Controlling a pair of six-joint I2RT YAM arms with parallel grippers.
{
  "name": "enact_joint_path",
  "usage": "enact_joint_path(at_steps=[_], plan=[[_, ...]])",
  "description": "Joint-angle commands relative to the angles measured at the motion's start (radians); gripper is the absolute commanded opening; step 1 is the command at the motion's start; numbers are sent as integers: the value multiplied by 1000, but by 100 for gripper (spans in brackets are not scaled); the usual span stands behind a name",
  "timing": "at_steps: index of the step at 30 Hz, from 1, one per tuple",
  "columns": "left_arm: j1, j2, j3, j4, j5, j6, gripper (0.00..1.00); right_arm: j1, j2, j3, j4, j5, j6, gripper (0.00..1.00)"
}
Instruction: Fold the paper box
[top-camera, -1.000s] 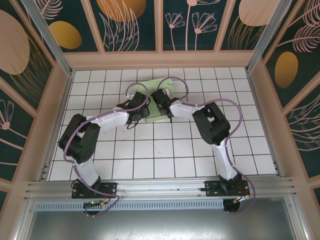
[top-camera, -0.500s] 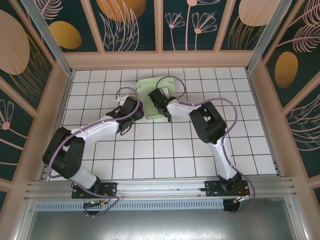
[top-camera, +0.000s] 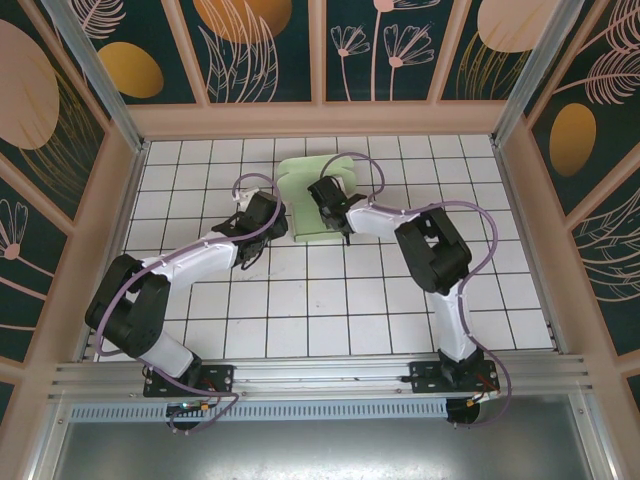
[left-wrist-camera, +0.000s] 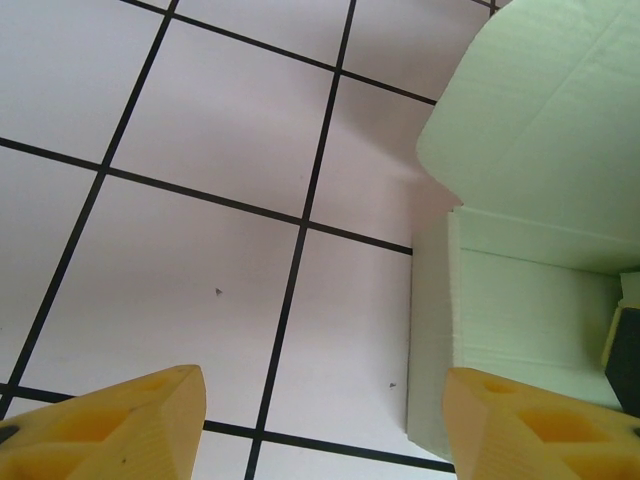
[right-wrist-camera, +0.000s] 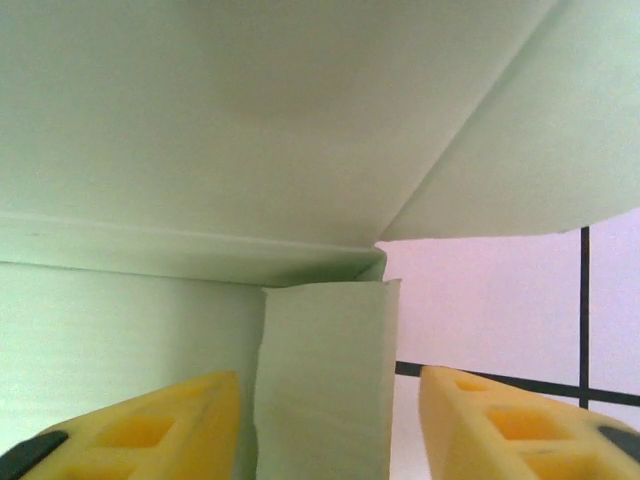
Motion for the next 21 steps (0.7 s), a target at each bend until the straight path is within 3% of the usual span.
enact_joint_path(at_steps=[1,7,11,16,21], plan=[[4,-15,1,29,-24,29,64,-6,-66,-16,33,-40,16,57],[5,-14,-2,54,1,39,66,-32,-113,-48,63,-140,50,60],[5,-5,-1,67,24,42,66,-77,-132,-94,82,-264,101,54],[5,6,4,70,37,51,66,-122,-138,-156,118,-392,158,39],[5,12,3,72,39,59,66,-124,-101,-147,108,-406,158,18]])
